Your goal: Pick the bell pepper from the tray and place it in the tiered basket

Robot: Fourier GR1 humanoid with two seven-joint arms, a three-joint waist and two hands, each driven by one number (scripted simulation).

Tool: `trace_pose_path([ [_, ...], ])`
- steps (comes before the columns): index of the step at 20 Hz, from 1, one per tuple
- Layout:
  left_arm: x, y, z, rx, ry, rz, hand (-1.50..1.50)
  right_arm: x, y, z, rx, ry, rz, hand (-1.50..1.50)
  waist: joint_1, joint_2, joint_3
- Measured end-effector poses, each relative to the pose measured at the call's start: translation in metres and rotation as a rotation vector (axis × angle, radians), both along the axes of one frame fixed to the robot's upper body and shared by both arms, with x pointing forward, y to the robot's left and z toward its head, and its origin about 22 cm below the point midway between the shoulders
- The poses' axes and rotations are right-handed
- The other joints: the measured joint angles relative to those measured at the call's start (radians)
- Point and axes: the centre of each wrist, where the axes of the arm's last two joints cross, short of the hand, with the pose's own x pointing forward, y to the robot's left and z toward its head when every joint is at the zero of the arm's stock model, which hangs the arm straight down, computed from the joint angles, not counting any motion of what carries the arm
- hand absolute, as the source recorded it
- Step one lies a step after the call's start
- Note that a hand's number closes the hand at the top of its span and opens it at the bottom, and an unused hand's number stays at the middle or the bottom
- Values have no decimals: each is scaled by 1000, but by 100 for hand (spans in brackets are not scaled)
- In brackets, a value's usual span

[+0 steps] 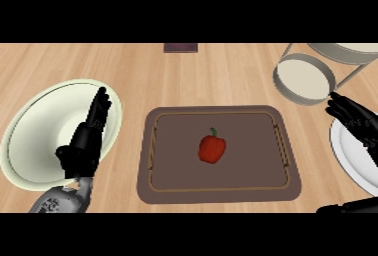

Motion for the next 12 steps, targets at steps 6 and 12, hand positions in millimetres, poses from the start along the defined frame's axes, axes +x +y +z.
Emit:
trace_pose_path([
  [6,1,-5,-2,0,1,-17,0,-16,29,57,-447,7,2,-150,20,2,-3],
  [12,6,-16,2,-3,-6,-54,0,-28,74,89,-657,77,-35,-150,50,9,-1],
])
